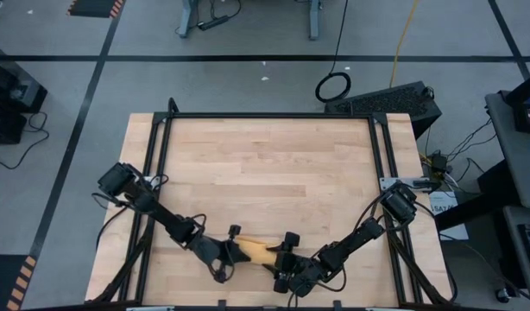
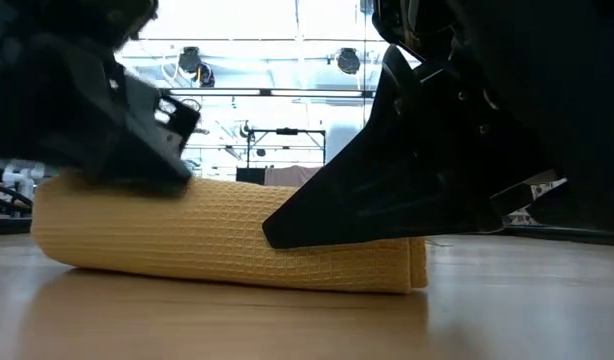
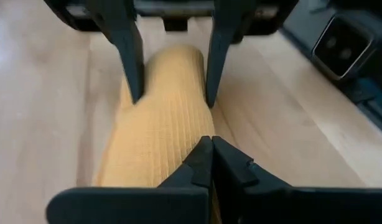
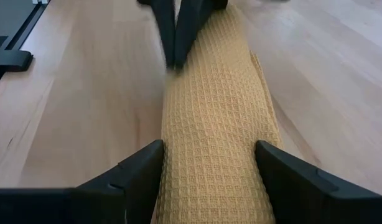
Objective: Roll towel
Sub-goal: Roll the yellow towel
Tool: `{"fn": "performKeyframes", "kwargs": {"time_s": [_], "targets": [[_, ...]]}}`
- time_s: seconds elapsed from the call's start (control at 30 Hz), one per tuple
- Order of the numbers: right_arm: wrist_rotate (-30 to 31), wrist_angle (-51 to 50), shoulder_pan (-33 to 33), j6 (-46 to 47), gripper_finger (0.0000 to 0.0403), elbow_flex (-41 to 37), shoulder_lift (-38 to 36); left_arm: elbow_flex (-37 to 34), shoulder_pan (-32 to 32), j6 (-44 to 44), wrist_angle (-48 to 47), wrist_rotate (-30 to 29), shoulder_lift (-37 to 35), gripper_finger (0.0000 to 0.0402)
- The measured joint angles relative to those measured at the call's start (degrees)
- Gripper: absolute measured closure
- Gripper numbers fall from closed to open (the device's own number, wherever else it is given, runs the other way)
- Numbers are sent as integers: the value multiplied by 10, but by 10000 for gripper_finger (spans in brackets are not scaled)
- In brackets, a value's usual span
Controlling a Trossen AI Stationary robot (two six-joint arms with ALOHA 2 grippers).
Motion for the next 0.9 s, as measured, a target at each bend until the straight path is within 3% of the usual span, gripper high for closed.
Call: {"fn": "performKeyframes", "kwargs": {"time_s": [0.2,0.33,0.63,0.83,0.9], "targets": [[0,-1,0,2,161,0,0,-114,-11,13,223,15,-35,391],[0,-1,0,0,161,0,0,-186,-4,-17,318,23,-28,391],[0,0,0,7,161,0,0,-216,-1,-17,340,20,-28,391],[0,0,0,9,161,0,0,-214,-2,19,441,25,-32,391],[0,0,0,10,161,0,0,-208,-2,26,414,31,-31,391]]}}
